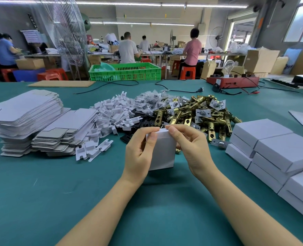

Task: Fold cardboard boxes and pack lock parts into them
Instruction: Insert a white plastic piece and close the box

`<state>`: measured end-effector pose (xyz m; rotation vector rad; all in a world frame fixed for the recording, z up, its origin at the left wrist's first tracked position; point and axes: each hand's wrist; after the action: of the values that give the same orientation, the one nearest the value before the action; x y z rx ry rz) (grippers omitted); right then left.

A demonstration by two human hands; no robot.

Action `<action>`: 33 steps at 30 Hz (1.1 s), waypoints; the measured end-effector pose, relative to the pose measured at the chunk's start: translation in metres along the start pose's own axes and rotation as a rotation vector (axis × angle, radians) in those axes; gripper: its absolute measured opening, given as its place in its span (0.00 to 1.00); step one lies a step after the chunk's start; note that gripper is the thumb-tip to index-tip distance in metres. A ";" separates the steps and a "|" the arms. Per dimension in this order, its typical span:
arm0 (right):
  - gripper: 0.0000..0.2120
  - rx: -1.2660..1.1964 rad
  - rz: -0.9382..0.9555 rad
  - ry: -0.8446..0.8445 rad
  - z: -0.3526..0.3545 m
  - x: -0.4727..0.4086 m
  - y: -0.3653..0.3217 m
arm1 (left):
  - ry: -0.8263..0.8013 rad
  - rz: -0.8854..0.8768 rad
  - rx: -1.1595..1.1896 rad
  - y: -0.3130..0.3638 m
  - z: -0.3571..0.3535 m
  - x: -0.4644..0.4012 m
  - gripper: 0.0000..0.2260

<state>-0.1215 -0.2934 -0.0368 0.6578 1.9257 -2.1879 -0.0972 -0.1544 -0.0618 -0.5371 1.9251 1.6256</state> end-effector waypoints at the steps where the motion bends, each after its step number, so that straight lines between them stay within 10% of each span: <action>1: 0.08 -0.002 -0.006 0.010 -0.001 0.000 0.000 | -0.001 -0.004 -0.006 0.000 0.000 0.000 0.07; 22: 0.07 -0.025 -0.089 0.021 -0.009 0.004 0.005 | -0.099 -0.166 -0.203 -0.010 0.007 -0.001 0.08; 33: 0.11 0.120 -0.031 -0.018 -0.009 0.006 0.021 | -0.079 0.373 -0.052 -0.017 0.011 -0.002 0.18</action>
<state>-0.1166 -0.2871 -0.0594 0.6275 1.8187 -2.3349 -0.0834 -0.1465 -0.0748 -0.1325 2.0157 1.8965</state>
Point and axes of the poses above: each hand's wrist, its own x-axis away from the middle knuckle, its own z-axis out of the back of the hand, y = z × x, and after that the axes turned 12 degrees about x, right-handed
